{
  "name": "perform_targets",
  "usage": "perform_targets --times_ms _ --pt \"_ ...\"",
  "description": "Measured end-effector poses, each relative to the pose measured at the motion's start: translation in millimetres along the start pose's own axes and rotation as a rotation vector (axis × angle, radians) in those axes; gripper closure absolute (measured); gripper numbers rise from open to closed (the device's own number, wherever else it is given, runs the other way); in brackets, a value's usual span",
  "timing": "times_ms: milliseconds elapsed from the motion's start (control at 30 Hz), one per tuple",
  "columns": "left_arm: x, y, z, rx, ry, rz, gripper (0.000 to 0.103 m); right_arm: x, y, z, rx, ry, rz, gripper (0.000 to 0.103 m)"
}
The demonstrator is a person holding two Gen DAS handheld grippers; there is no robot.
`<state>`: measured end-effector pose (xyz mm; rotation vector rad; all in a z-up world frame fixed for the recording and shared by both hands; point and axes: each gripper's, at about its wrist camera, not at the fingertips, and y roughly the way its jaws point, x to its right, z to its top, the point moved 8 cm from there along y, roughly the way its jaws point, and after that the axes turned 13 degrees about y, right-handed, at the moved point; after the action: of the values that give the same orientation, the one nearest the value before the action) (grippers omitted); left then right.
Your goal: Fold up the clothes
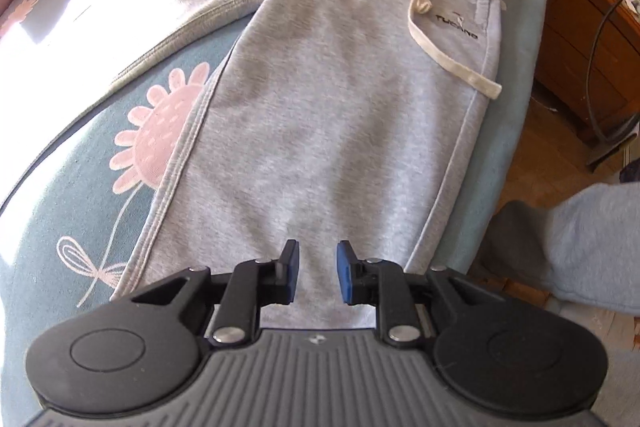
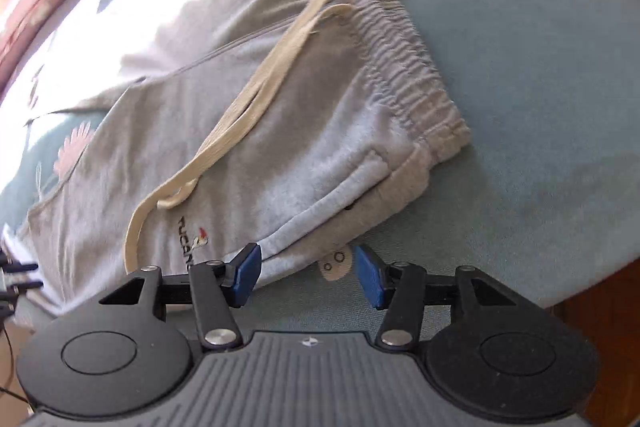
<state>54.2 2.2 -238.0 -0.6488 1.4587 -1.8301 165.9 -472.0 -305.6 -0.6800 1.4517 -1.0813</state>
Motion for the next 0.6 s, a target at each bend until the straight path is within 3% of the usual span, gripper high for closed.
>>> perform_targets --times_ms 67,100,167,200,233,267,300,500,600 --pt "45.2 10.3 22.9 0.052 -0.058 -0.013 0.082 20.3 5.9 8.7 0.044 0.222 0.118 0.045" --pt "48.6 14.5 33.0 0.068 -0.083 -0.022 0.082 27.6 12.0 9.1 0.057 0.302 0.172 0.044" --pt "87.6 26.0 58.3 0.091 -0.135 -0.032 0.082 37.4 21.2 9.9 0.077 0.374 0.197 0.044" --pt "93.2 28.0 62.8 0.094 -0.16 -0.03 0.082 39.5 24.7 10.1 0.083 0.382 0.196 0.046" --pt "98.6 30.4 67.2 0.096 -0.184 -0.029 0.082 39.8 26.7 9.5 0.083 0.377 0.188 0.057" --pt "102.2 37.3 68.9 0.095 -0.205 -0.031 0.082 39.8 27.9 8.7 0.08 0.37 0.176 0.077" --pt "105.5 43.7 70.6 0.093 -0.225 -0.034 0.082 39.2 27.8 8.4 0.081 0.358 0.164 0.081" --pt "92.4 103.9 68.3 0.019 -0.233 -0.03 0.081 36.2 25.6 5.6 0.09 0.25 0.071 0.085" --pt "86.9 96.4 75.0 0.021 -0.252 -0.048 0.081 30.9 19.5 2.8 0.059 0.208 0.035 0.081"
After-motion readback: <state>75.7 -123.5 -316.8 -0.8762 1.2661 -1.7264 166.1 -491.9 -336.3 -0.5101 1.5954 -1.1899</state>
